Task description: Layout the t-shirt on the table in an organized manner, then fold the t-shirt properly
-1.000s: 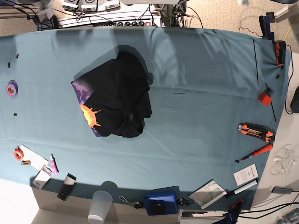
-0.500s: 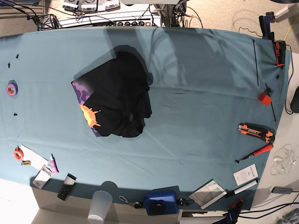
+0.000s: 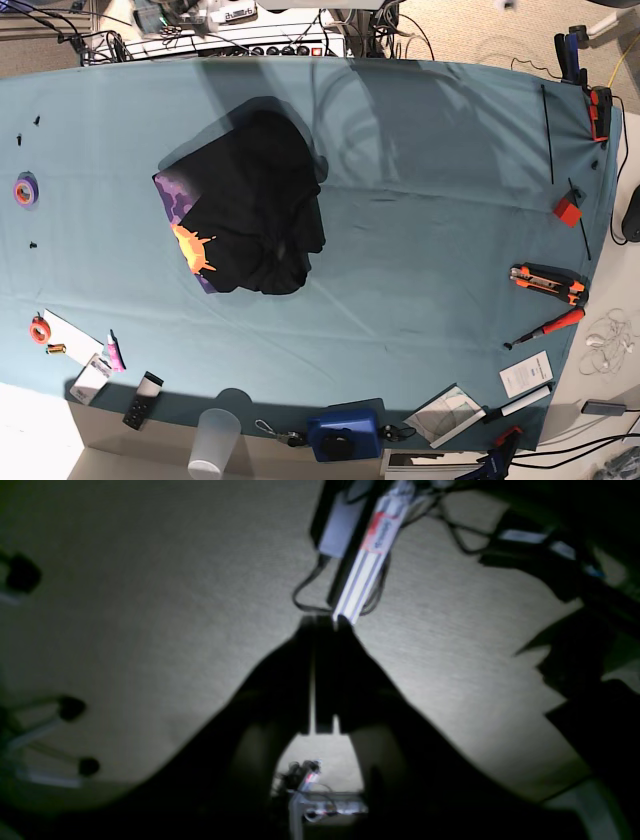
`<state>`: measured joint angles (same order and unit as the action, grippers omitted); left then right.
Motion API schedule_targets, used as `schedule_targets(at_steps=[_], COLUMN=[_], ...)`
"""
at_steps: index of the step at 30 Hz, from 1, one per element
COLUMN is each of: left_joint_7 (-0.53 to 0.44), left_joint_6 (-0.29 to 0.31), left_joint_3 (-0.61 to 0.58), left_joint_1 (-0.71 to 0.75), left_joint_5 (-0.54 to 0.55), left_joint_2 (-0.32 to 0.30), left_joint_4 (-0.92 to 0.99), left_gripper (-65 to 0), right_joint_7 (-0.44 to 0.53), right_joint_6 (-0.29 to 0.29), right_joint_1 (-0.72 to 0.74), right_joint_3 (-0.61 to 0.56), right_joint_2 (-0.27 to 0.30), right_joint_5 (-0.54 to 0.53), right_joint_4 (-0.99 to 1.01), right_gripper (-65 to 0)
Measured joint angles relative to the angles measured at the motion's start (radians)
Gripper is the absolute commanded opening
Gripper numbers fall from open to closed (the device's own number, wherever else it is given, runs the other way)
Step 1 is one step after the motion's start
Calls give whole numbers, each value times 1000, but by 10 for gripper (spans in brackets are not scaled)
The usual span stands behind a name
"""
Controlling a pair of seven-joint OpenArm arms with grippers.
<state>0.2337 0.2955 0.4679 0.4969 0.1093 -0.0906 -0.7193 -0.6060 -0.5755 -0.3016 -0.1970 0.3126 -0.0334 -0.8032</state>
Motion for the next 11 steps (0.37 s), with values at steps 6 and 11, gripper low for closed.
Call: schedule_targets(at_steps=[6,11], left_joint_7=[2,2], left_joint_6=[68,82], left_joint_3=[-2,-1], left_joint_1=[-84,-89], left_joint_5=[-5,-8], left_joint_2=[36,71], left_joint_4=[78,61], left_gripper=[-650,-650], right_joint_7=[230,248], right_joint_6=[162,185], right_joint_1=[17,14], right_joint_3=[-99,-125], right_joint_2=[0,0], right_joint_5=[119,139], right_joint_4=[93,117], right_gripper=[-650,-650])
